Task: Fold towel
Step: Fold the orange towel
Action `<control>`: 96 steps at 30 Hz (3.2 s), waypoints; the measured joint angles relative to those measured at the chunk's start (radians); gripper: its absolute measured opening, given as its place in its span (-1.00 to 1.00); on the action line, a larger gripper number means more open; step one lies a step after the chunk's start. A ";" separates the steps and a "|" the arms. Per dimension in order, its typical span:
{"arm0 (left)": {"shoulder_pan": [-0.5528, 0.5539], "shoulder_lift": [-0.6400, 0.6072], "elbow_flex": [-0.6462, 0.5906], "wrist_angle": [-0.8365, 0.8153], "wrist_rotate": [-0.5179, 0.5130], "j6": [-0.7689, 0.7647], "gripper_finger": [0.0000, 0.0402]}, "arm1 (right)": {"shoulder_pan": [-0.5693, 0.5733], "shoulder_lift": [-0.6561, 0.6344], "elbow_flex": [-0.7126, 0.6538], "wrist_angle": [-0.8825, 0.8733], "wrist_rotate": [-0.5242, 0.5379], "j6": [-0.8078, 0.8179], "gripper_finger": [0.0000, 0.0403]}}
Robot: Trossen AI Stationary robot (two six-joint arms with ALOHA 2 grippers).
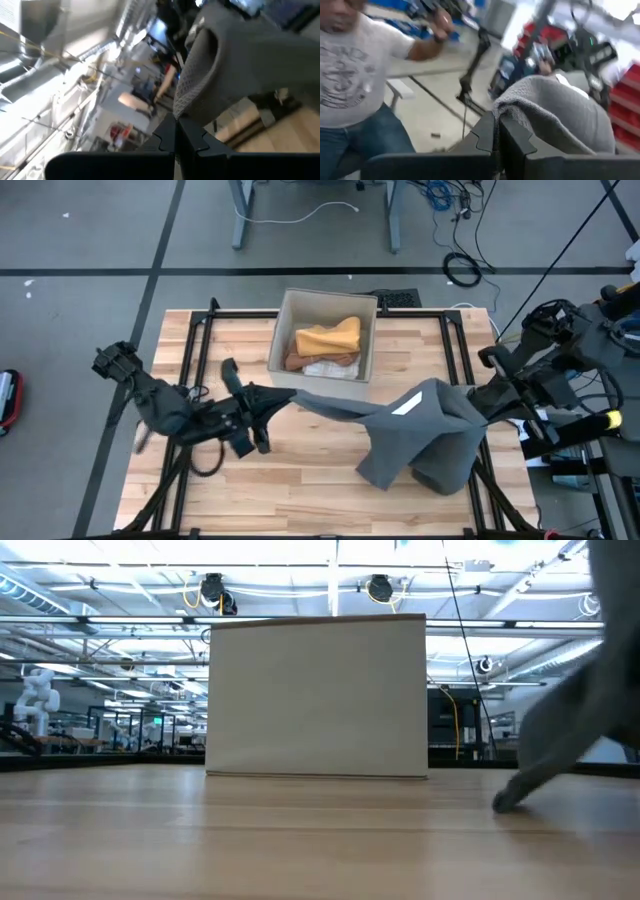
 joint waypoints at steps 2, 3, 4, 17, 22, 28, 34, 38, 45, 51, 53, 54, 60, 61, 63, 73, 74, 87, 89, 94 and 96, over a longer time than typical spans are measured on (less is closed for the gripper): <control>0.024 0.001 0.000 -0.063 -0.014 -0.050 -1.00 | 0.000 0.001 0.000 -0.048 0.060 0.055 -0.93; 0.037 0.001 0.000 -0.098 -0.021 -0.079 -1.00 | 0.000 0.002 0.000 -0.081 0.108 0.081 -0.91; 0.052 0.001 0.000 -0.130 -0.023 -0.109 -1.00 | 0.000 0.003 0.000 -0.121 0.164 0.109 -0.87; 0.249 0.002 0.000 -0.606 -0.061 -0.600 -1.00 | 0.000 0.044 0.000 -0.659 0.586 0.630 -0.07; 0.283 0.011 0.000 -0.720 0.199 -0.748 -1.00 | 0.000 0.070 -0.012 -0.631 0.465 0.728 0.01; 0.267 0.051 0.000 -0.749 0.314 -0.795 -1.00 | 0.000 0.105 -0.151 -0.531 0.455 0.756 -0.02; 0.250 0.109 0.000 -0.752 0.318 -0.795 -1.00 | -0.037 0.132 -0.395 -0.402 0.542 0.804 -0.08; 0.250 0.131 0.000 -0.754 0.327 -0.795 -1.00 | -0.074 0.139 -0.587 -0.302 0.662 0.824 -0.12; 0.249 0.138 0.000 -0.751 0.336 -0.822 -1.00 | -0.203 0.143 -0.822 -0.036 0.693 0.758 -0.16; 0.250 0.138 0.000 -0.751 0.338 -0.836 -1.00 | -0.325 0.143 -0.912 0.251 0.629 0.550 -0.16; 0.252 0.138 0.000 -0.751 0.349 -0.840 -1.00 | -0.370 0.143 -0.930 0.335 0.581 0.482 -0.16; 0.253 0.138 0.000 -0.751 0.351 -0.841 -1.00 | -0.392 0.143 -0.937 0.363 0.559 0.457 -0.16; 0.253 0.138 0.000 -0.750 0.353 -0.849 -1.00 | -0.505 0.148 -0.941 0.400 0.466 0.401 -0.16; 0.253 0.138 0.000 -0.750 0.353 -0.850 -1.00 | -0.528 0.148 -0.941 0.405 0.420 0.399 -0.16; 0.253 0.138 0.000 -0.749 0.353 -0.850 -1.00 | -0.572 0.152 -0.941 0.409 0.328 0.399 -0.16; 0.253 0.138 0.000 -0.749 0.354 -0.849 -1.00 | -0.678 0.252 -0.941 0.546 0.265 0.294 -0.18; 0.253 0.138 0.000 -0.749 0.354 -0.849 -1.00 | -0.687 0.260 -0.941 0.547 0.252 0.289 -0.21; 0.253 0.138 0.000 -0.752 0.354 -0.849 -1.00 | -0.747 0.270 -0.934 0.512 0.072 0.280 -0.94; 0.253 0.138 0.000 -0.752 0.354 -0.849 -1.00 | -0.744 0.251 -0.909 0.492 0.027 0.279 -0.98; 0.253 0.138 0.000 -0.716 0.319 -0.827 -1.00 | -0.702 0.206 -0.745 0.308 0.009 0.267 -0.99; 0.252 0.133 0.000 -0.680 0.290 -0.786 -1.00 | -0.681 0.196 -0.643 0.214 0.009 0.253 -0.99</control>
